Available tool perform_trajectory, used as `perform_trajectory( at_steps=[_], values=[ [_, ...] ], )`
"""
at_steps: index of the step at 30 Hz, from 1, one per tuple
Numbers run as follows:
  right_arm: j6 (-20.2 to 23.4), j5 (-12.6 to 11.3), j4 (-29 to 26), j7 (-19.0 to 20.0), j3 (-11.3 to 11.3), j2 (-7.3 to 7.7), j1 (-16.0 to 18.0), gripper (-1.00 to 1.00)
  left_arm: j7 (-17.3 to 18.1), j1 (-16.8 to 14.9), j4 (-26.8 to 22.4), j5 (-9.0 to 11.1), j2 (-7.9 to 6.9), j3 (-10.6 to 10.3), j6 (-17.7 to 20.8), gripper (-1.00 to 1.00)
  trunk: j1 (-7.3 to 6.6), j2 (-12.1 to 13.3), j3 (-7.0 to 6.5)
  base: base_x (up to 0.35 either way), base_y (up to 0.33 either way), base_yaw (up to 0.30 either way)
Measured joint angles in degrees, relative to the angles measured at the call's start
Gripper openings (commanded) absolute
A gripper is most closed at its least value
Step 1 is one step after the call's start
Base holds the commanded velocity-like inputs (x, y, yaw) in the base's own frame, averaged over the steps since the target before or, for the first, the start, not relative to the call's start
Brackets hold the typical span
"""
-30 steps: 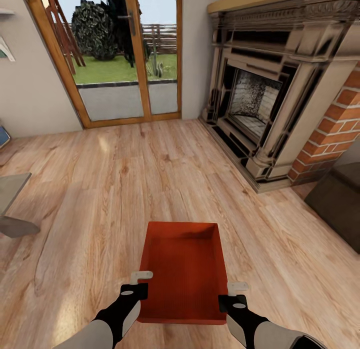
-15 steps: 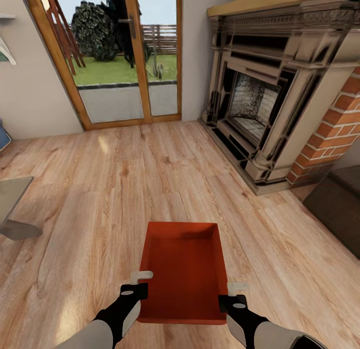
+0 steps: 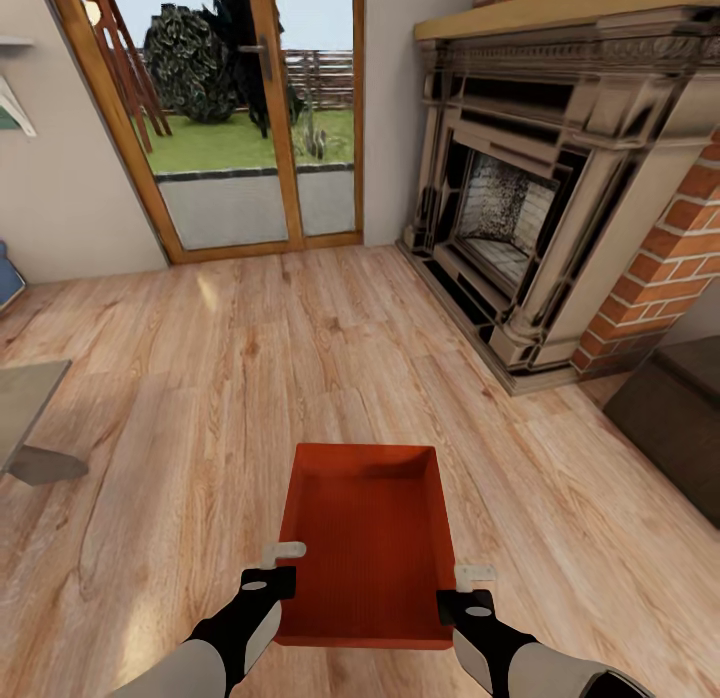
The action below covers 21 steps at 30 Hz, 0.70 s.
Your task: Move the two storage containers from the living room to the garage. In the garage, place one container on the floor and stack the other container on top of it (either order is fine).
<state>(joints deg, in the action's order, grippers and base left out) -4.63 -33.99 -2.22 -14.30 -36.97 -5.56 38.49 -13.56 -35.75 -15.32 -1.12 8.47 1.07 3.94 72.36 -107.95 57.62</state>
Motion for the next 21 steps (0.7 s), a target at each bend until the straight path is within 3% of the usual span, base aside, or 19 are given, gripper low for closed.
perform_trajectory(
  at_steps=[21],
  values=[
    [-0.02,0.01,0.00,0.00,0.00,0.00,0.00,-1.00,0.00,0.00,0.01,0.01,0.00,-0.01,-0.04,-1.00,-4.61,8.42,-3.77,0.000,0.000,0.000]
  ],
)
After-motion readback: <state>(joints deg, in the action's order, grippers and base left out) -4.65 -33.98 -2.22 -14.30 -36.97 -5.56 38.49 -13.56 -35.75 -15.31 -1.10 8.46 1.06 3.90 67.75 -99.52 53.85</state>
